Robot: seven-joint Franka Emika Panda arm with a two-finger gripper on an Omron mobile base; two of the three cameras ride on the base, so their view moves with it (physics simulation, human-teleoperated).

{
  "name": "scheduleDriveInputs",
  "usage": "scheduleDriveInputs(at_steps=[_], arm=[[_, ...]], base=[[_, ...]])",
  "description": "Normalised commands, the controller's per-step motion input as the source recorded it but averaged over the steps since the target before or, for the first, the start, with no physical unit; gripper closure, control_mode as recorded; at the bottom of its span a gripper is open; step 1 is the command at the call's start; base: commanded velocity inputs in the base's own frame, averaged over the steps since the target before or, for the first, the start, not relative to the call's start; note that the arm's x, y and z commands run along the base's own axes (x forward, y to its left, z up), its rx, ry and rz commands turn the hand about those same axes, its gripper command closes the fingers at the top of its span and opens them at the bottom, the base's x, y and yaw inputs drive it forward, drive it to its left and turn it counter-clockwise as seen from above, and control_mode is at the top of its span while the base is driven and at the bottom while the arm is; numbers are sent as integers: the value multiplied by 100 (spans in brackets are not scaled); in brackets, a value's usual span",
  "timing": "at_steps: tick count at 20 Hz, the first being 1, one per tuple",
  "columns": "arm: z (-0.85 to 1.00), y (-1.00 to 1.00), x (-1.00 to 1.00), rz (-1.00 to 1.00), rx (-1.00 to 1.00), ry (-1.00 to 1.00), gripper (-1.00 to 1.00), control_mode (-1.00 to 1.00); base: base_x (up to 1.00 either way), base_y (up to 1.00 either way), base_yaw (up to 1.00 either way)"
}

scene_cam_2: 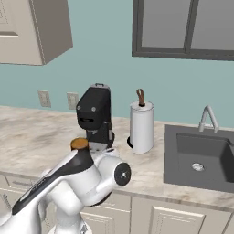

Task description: Pick up the brewed coffee from the coffee machine and place it next to the breakfast plate on the dining counter.

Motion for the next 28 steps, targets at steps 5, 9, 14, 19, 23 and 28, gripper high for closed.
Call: scheduleDriveInputs(at_steps=[5,9,14,19,23,28], arm=[[67,0,-8,0,-2,8,100,-100],[0,9,0,5,-5,19,100,-100],[0,5,0,1,-1,3,100,100],[0,0,0,0,0,0,100,100],[0,0,0,0,0,0,100,100],[0,0,0,0,0,0,100,100]], base=[[0,0,0],[0,0,0],[-72,22,4],[-93,54,24],[-53,55,41],[-52,66,42]])
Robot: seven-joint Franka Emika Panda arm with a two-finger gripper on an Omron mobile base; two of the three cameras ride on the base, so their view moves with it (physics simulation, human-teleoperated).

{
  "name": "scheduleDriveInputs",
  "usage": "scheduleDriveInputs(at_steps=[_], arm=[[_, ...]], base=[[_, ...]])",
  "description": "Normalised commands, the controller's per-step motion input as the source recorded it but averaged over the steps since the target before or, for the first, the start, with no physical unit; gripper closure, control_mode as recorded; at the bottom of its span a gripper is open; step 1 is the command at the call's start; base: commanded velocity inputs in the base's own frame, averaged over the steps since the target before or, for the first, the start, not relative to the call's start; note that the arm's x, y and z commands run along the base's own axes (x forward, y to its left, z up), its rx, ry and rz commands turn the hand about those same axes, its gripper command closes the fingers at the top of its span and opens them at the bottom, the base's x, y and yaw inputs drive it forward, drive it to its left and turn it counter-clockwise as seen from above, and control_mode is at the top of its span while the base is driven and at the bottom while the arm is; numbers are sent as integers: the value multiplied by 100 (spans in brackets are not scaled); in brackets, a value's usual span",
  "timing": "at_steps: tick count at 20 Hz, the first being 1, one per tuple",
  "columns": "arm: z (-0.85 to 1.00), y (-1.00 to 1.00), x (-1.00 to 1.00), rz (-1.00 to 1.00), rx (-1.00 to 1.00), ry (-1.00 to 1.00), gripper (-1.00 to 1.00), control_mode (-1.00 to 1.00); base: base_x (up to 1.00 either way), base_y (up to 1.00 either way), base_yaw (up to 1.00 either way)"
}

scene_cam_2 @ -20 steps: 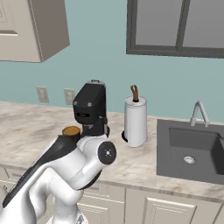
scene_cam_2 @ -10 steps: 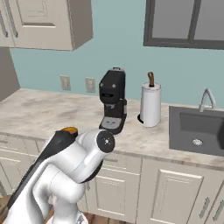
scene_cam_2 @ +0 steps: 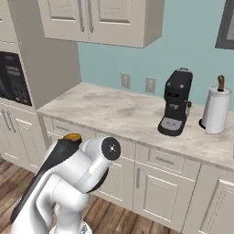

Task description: Pick up the brewed coffee from the coffee machine and place it next to the breakfast plate on the dining counter.

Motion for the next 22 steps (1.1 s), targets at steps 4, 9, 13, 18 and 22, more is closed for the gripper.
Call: scheduleDriveInputs(at_steps=[4,9,13,18,22], arm=[[0,0,0,0,0,0,100,100],[0,0,0,0,0,0,100,100],[0,0,0,0,0,0,100,100],[0,0,0,0,0,0,100,100],[0,0,0,0,0,0,100,100]], base=[[-34,81,52],[-24,64,66],[-13,6,69],[-15,0,75],[-19,0,80]])
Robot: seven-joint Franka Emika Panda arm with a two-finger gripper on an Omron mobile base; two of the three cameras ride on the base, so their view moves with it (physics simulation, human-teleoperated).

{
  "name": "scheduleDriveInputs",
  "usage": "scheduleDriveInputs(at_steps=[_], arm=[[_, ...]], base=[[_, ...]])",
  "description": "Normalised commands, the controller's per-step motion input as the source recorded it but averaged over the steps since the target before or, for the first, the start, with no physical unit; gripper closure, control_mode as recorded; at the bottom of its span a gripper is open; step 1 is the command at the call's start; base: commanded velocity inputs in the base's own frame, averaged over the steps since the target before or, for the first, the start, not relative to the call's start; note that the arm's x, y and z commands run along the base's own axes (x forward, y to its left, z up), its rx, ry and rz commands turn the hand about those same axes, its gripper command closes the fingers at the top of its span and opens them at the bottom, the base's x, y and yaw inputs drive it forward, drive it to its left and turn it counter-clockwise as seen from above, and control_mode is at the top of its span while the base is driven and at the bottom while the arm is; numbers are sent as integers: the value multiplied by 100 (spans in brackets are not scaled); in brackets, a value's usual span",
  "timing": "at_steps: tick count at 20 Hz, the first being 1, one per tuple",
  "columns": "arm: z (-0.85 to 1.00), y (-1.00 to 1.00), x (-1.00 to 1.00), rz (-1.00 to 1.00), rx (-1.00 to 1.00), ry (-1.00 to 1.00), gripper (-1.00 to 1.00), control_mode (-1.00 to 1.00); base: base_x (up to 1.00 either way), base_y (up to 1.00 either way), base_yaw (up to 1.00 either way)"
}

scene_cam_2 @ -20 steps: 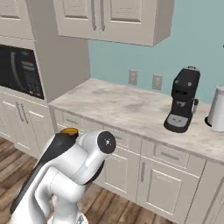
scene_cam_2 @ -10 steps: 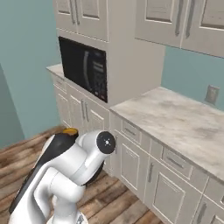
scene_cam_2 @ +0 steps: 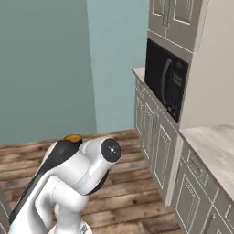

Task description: Pick up the brewed coffee from the coffee machine and place it next to the breakfast plate on the dining counter.

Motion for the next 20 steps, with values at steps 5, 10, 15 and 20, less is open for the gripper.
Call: scheduleDriveInputs(at_steps=[5,10,15,20], arm=[[0,0,0,0,0,0,100,100],[0,0,0,0,0,0,100,100],[0,0,0,0,0,0,100,100],[0,0,0,0,0,0,100,100]], base=[[-22,0,81],[-29,-1,78],[-28,-6,79],[-23,-20,77]])
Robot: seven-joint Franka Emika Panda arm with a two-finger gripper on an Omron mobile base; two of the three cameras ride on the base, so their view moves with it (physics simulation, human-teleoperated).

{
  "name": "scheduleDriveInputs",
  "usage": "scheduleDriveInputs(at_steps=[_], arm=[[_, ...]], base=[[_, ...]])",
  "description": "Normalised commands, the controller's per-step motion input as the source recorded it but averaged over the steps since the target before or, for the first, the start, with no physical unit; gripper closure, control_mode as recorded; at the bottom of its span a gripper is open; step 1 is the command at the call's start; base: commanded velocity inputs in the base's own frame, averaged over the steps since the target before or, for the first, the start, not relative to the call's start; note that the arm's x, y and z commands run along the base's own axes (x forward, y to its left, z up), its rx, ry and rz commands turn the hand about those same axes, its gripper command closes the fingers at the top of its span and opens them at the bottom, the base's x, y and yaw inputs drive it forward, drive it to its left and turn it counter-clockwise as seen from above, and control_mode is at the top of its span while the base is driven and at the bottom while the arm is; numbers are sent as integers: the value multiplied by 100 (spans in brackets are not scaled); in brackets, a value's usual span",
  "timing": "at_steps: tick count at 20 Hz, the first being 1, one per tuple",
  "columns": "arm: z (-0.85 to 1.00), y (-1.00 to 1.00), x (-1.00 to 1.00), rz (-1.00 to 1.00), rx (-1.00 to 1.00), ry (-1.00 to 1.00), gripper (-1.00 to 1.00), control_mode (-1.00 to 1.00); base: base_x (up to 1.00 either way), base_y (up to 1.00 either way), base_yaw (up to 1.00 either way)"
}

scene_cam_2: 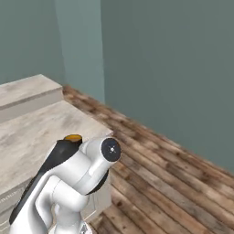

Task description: Pick up the brewed coffee from the coffee machine and place it next to the breakfast plate on the dining counter.

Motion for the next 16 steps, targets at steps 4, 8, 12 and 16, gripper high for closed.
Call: scheduleDriveInputs(at_steps=[4,8,12,16], arm=[[0,0,0,0,0,0,100,100],[0,0,0,0,0,0,100,100],[0,0,0,0,0,0,100,100],[0,0,0,0,0,0,100,100]], base=[[-28,-25,77],[-35,-26,77],[-34,-25,75],[-35,-38,72]])
